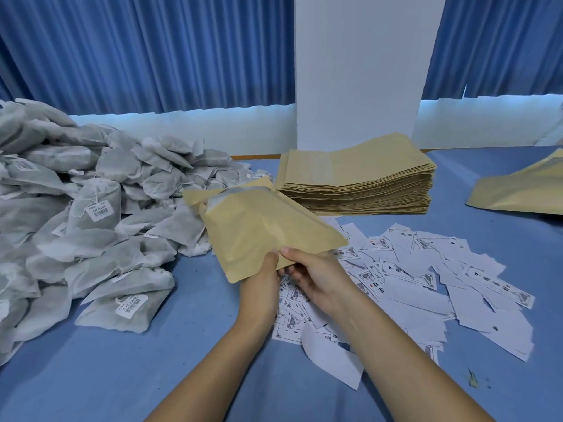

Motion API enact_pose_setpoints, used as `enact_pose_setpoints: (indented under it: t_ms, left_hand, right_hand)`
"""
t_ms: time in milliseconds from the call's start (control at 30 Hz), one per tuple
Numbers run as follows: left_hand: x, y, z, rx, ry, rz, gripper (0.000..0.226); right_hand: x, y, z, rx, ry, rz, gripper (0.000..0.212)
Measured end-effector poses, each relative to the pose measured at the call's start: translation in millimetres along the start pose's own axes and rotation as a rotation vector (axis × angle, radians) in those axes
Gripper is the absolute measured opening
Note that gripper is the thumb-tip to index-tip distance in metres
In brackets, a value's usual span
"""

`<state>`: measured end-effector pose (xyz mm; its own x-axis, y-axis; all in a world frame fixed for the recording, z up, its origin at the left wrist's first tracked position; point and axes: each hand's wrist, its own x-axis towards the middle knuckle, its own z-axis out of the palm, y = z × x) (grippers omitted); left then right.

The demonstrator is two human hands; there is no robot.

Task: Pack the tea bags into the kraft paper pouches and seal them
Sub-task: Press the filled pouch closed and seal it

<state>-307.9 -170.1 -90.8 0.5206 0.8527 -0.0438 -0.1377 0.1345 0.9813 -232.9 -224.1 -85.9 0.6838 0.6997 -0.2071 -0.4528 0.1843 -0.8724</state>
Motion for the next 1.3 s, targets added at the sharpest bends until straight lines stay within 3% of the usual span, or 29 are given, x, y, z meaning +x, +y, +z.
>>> enact_pose_setpoints:
  t_ms: [233, 333, 567, 767, 967, 1133, 1300]
  left_hand:
    - [-4.3, 1.7, -3.0, -0.069, 0.148, 0.089, 0.029]
    - [-3.9, -1.1, -1.1, -0.062, 0.111, 0.089, 0.020]
    - [-5.7, -2.1, -13.3, -0.077, 0.095, 0.105, 0.033]
    - [-0.6, -0.9, -44.6, 0.115, -0.076, -0.009, 0.033]
    - [-2.3, 3.9, -51.6, 0.203, -0.163, 0.008, 0.055]
    - [-0.6, 6.9, -51.3, 0.223, -0.207, -0.040, 0.037]
    - [2.6, 3.4, -51.7, 0.192, -0.171, -0.019, 0.028]
  right_hand:
    - [-0.7, 0.7, 4.9, 0.084, 0.018, -0.054, 0.007]
    - [-2.4, 3.2, 5.1, 0.054, -0.024, -0.006, 0.008]
    - [3.7, 1.0, 5.2, 0.030, -0.018, -0.025, 0.006]
    - [3.7, 3.8, 0.6, 0.043, -0.048, 0.042, 0.009]
    - [-0.2, 15.3, 4.3, -0.115, -0.076, 0.039, 0.011]
    - [-1.5, 7.8, 2.6, -0.080, -0.138, 0.077, 0.007]
    - [8.0, -10.3, -14.4, 0.036, 0.084, -0.043, 0.013]
